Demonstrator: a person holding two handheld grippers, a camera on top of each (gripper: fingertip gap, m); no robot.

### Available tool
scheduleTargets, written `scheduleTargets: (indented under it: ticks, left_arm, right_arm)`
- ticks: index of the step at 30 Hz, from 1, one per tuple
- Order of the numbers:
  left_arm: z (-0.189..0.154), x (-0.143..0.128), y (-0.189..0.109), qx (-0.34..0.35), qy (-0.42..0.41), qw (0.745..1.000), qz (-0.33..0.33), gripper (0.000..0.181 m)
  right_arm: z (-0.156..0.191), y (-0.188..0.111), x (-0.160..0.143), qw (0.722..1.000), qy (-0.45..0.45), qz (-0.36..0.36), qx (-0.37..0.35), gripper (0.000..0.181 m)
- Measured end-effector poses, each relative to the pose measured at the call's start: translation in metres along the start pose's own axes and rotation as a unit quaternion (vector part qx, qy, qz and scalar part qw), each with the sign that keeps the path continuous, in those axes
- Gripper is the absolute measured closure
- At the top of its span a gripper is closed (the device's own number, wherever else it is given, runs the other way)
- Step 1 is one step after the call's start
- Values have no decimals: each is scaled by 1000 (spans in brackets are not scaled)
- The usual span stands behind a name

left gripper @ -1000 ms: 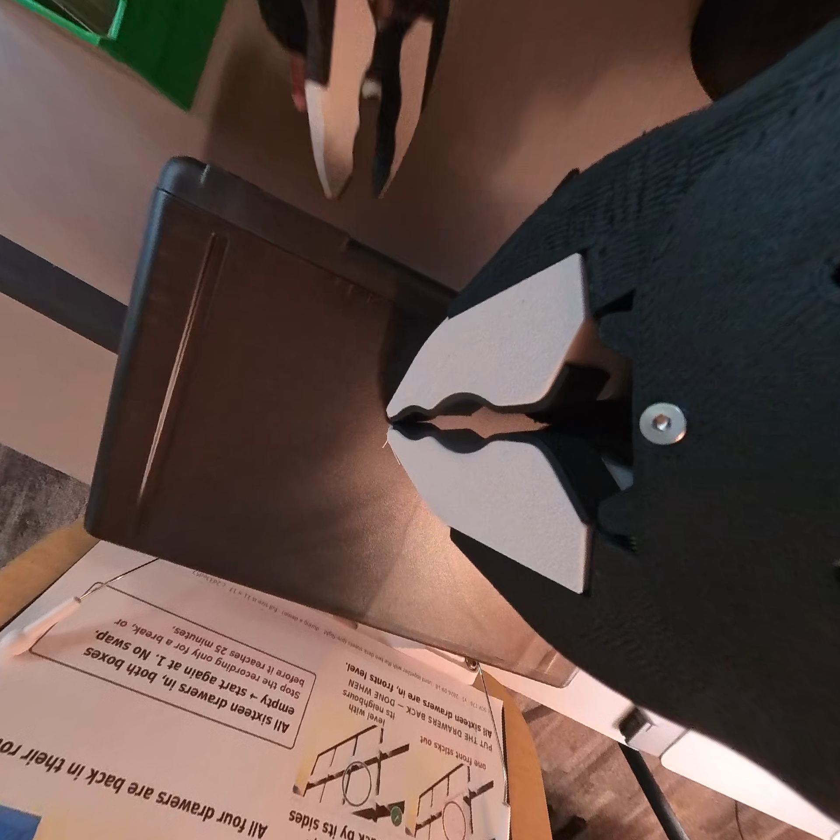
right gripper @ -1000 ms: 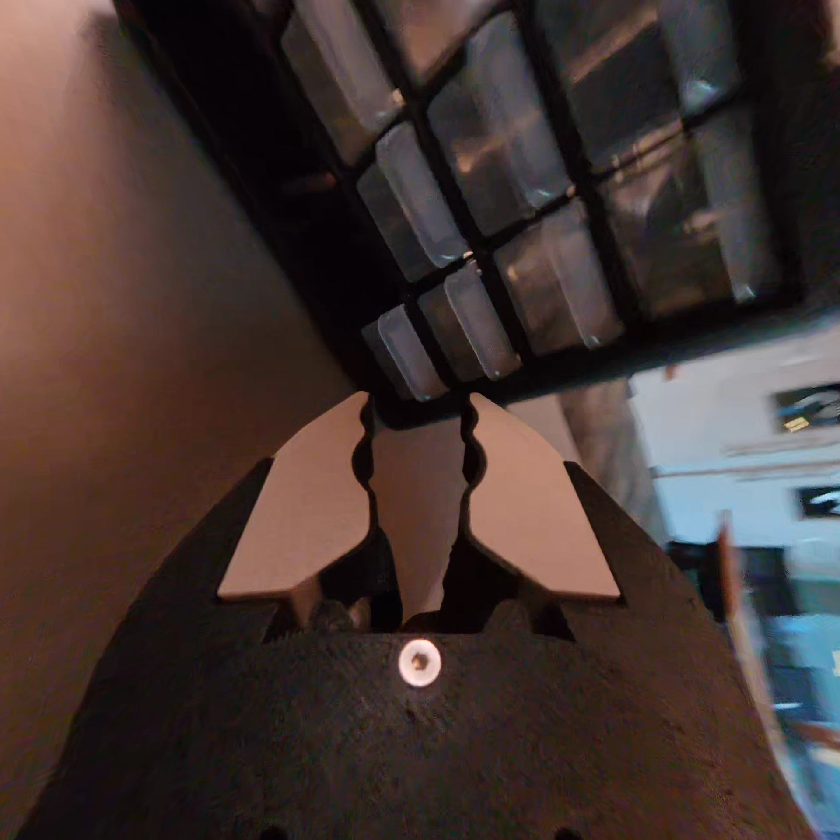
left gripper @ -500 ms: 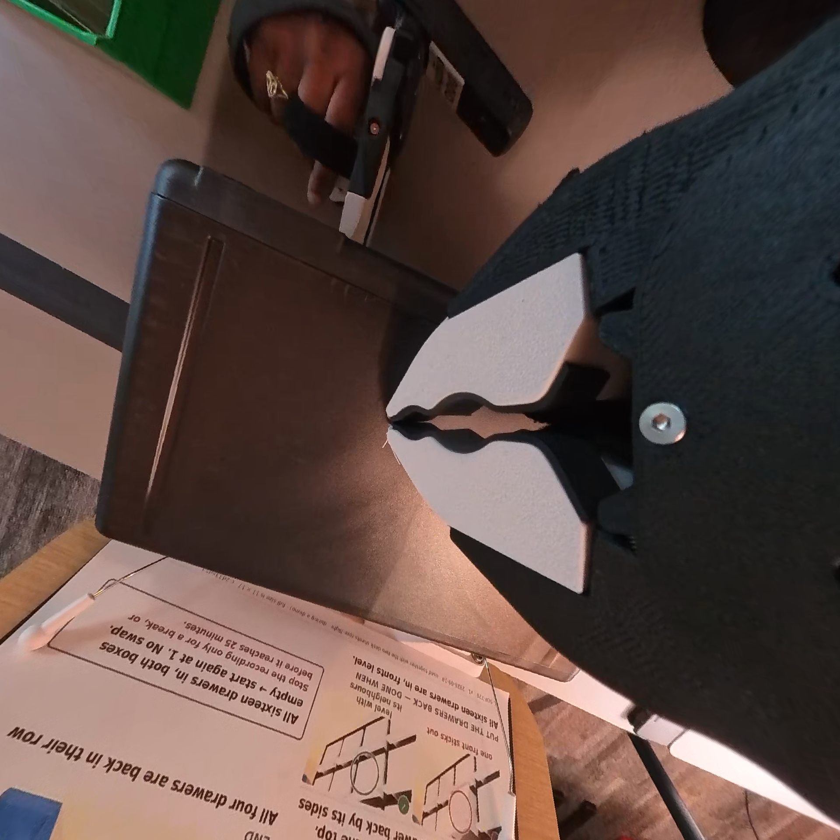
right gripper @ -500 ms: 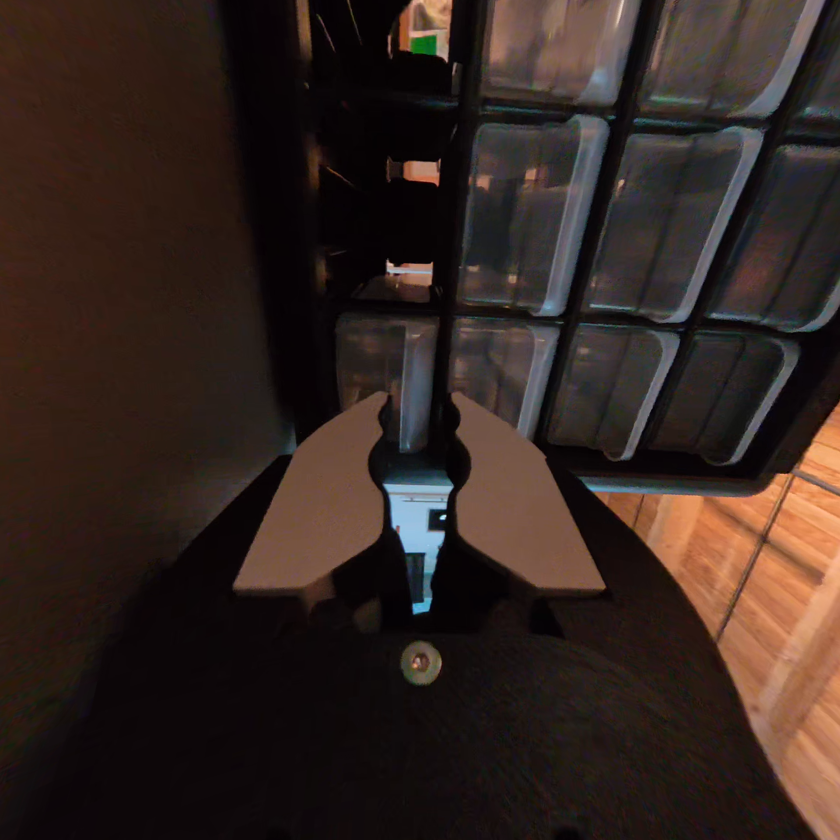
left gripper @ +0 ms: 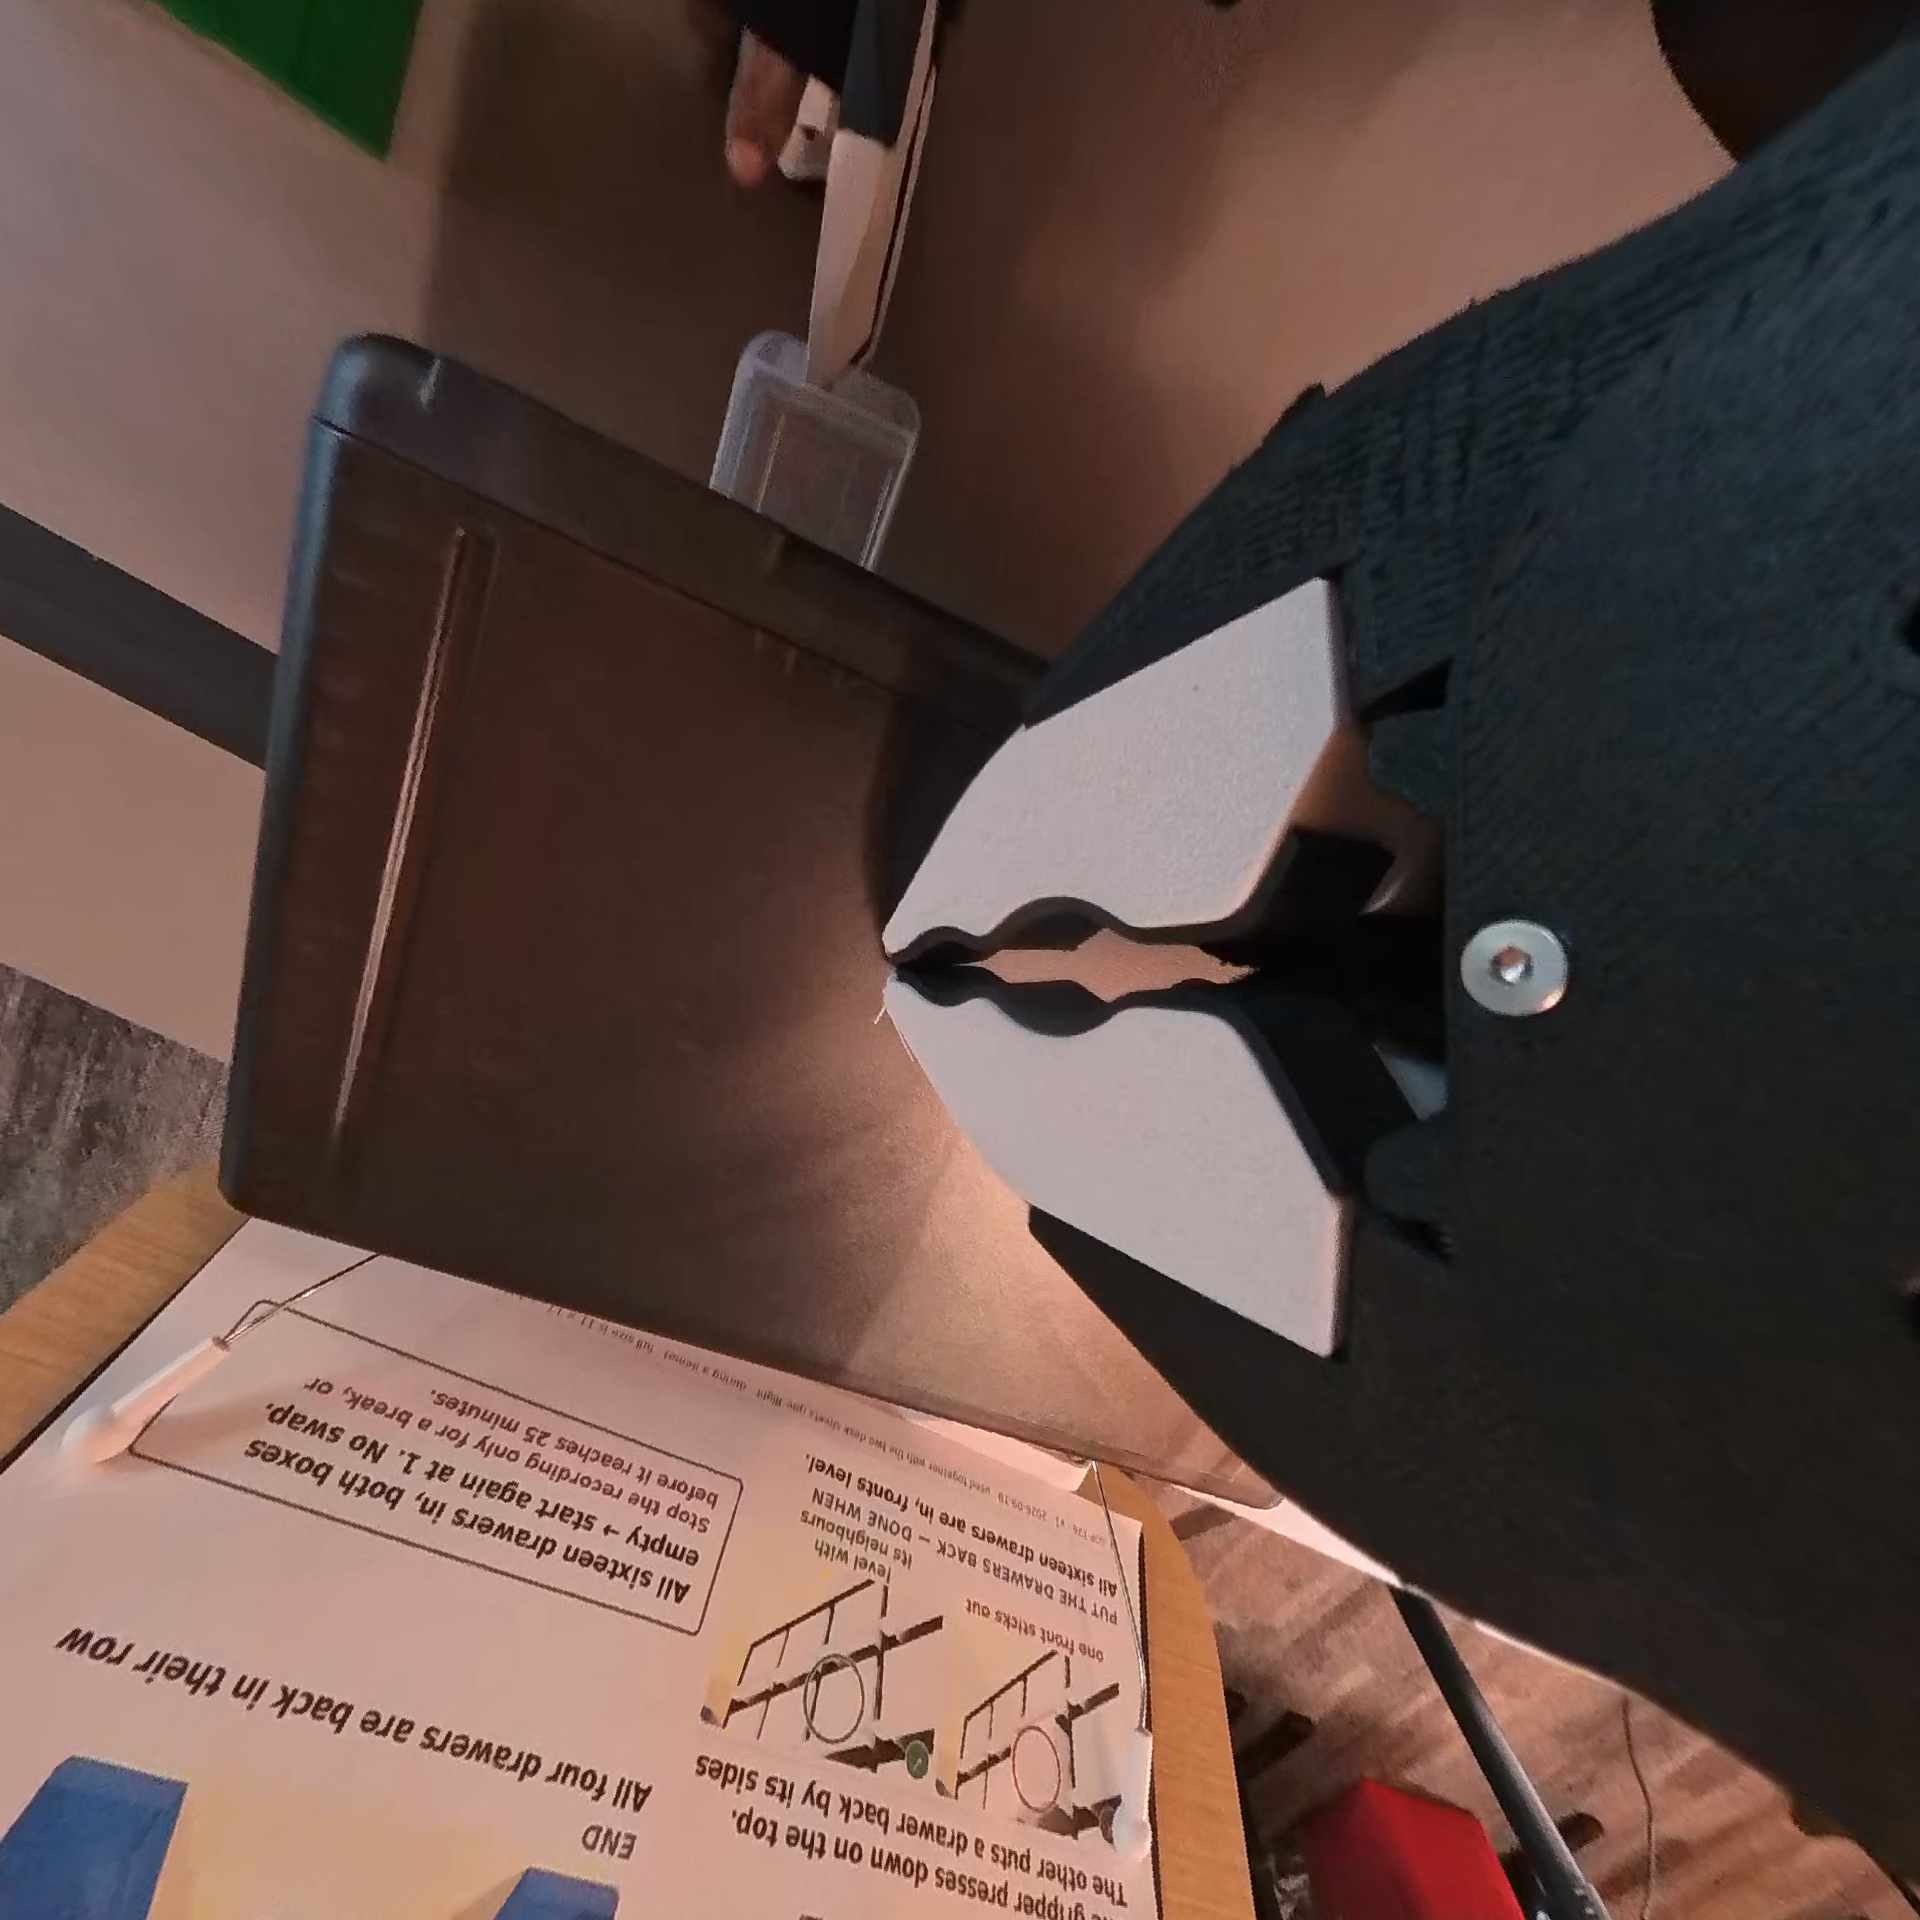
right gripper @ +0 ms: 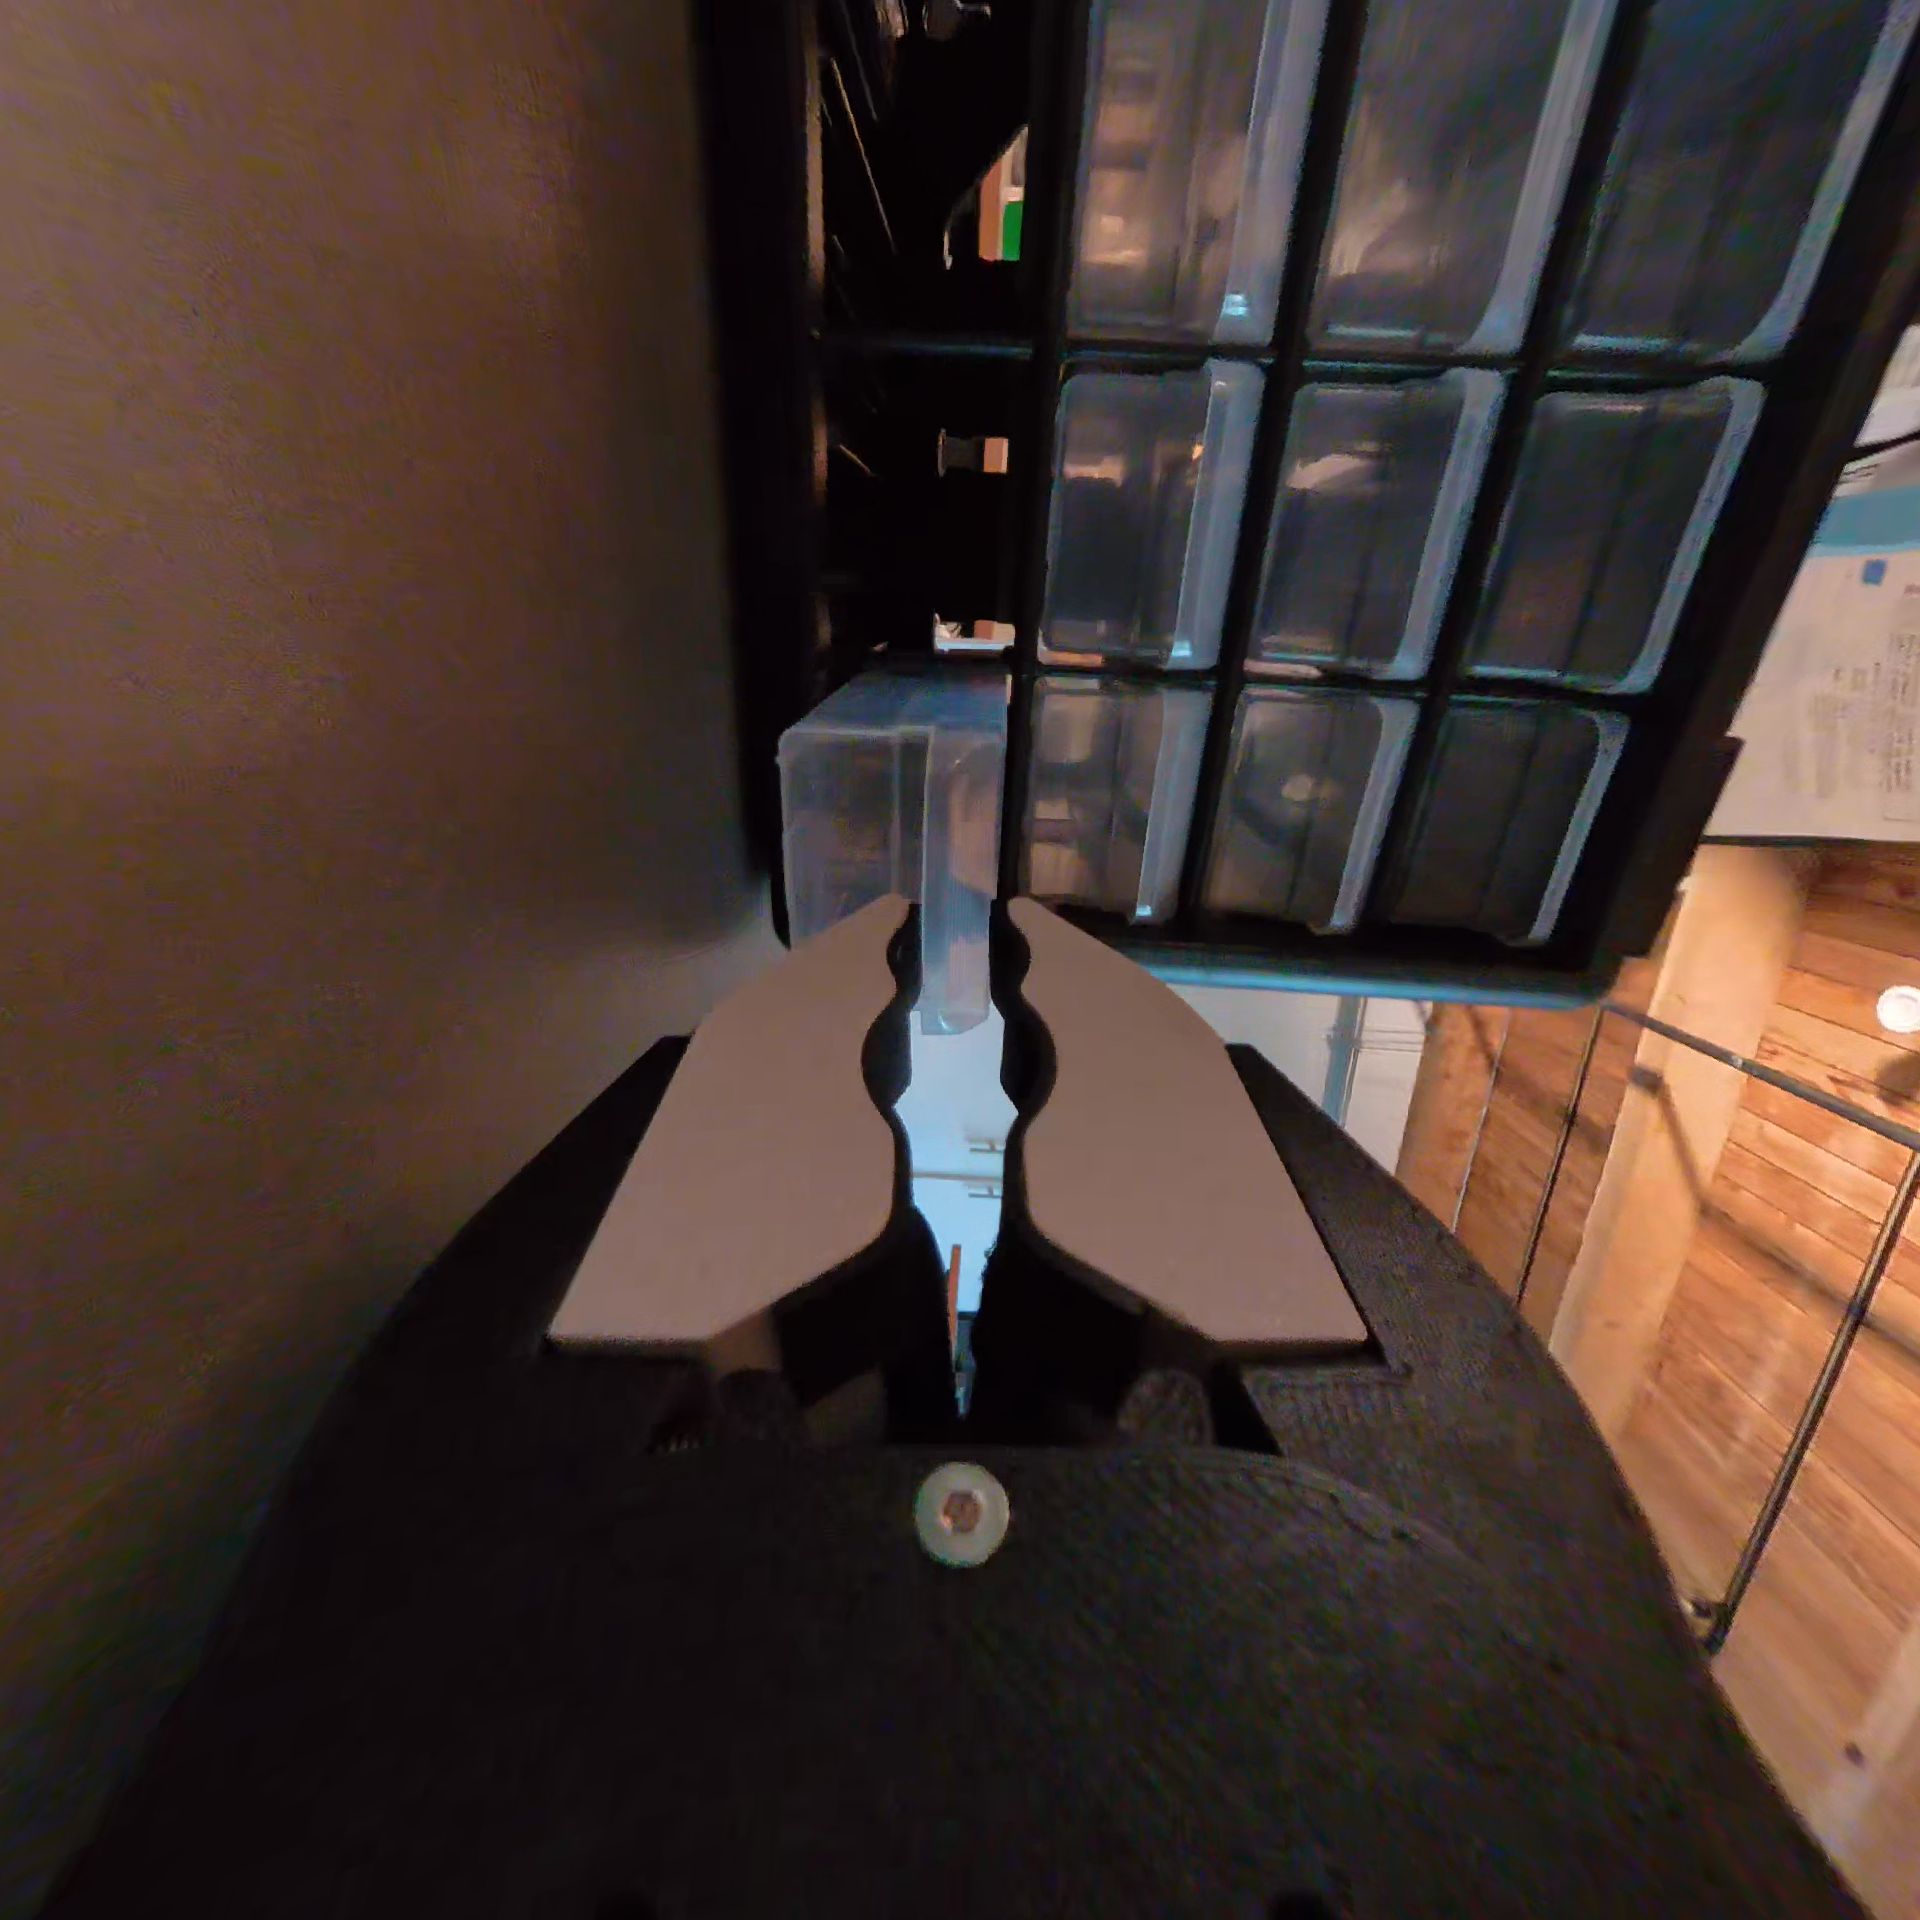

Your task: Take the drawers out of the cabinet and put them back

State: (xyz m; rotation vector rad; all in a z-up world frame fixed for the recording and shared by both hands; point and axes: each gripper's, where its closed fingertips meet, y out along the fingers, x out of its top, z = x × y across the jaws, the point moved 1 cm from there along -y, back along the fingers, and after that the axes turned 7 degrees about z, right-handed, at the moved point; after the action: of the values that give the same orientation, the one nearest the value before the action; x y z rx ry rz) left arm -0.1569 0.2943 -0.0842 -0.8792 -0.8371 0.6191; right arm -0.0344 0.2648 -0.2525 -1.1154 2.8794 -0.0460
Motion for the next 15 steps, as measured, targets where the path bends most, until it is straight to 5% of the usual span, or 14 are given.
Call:
scheduleTargets:
  ticks: [8, 10, 12, 15]
  left_arm:
    - [0, 0, 0, 5, 3, 1000, 5, 181]
    - [0, 0, 0, 5, 2, 1000, 4, 181]
    - [0, 0, 0, 4, 2, 1000, 3, 181]
    - [0, 0, 0, 1, 1, 1000, -1, 181]
  right_arm:
    - [0, -2, 4, 998, 44, -20, 46, 133]
    - [2, 6, 6, 998, 25, -18, 52, 138]
    - [3, 11, 7, 998, 9, -10, 59, 163]
    - [2, 8, 7, 995, 25, -1, 97, 165]
